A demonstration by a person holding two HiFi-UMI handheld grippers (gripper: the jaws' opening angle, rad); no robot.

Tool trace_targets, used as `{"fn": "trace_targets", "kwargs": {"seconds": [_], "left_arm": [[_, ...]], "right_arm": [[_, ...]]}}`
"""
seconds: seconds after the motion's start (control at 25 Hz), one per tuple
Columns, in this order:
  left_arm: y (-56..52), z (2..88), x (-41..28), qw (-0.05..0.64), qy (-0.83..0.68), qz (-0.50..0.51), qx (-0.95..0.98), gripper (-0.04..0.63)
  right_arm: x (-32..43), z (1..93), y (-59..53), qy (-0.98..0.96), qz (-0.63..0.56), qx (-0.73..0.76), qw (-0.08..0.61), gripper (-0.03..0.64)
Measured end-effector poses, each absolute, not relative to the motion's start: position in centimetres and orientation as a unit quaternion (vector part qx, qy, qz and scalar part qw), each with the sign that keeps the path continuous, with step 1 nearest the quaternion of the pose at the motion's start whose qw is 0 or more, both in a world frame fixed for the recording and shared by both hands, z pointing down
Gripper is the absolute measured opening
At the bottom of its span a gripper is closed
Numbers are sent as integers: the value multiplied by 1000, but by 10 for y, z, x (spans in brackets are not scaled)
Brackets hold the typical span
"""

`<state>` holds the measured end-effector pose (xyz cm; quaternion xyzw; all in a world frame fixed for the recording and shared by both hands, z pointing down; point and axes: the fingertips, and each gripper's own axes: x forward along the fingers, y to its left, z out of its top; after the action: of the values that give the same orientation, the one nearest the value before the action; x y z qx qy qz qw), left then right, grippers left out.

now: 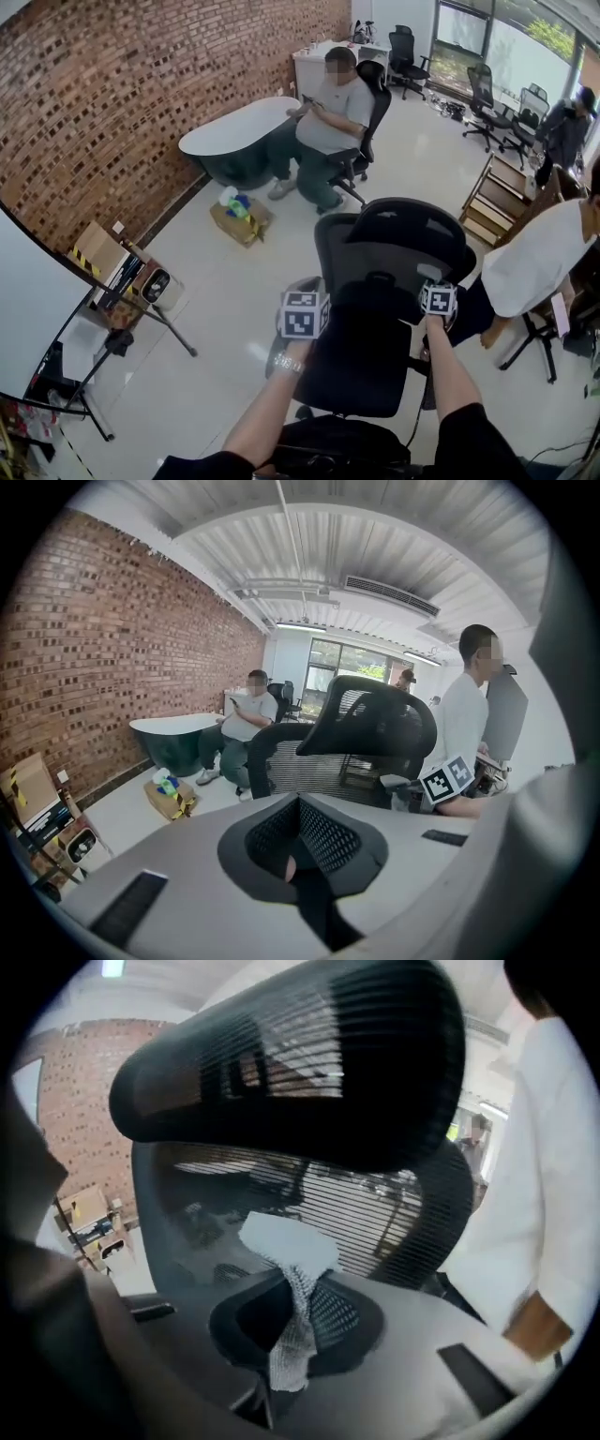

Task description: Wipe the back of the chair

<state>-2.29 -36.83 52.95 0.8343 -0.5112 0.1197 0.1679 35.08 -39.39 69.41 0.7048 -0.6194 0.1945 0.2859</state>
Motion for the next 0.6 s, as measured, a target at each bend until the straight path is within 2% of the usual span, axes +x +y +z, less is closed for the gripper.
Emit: {"fn": "trace_targets", "kwargs": {"seconds": [0.12,0.2,0.4,0.6], "left_arm": [[-368,527,-22,168,-505,120,838,4],[-367,529,-22,167,-504,120,839,4],[-357,530,-20,165,-504,128,838,5],[-354,521,-40,157,-515,131,833,4]], "right_arm": [[386,696,-377,-580,217,734,279,26],[375,693,-374,-584,233,736,251,26],[237,682,-385,-706,204,645,211,26],[78,708,-412,-792,196,525,241,26]]}}
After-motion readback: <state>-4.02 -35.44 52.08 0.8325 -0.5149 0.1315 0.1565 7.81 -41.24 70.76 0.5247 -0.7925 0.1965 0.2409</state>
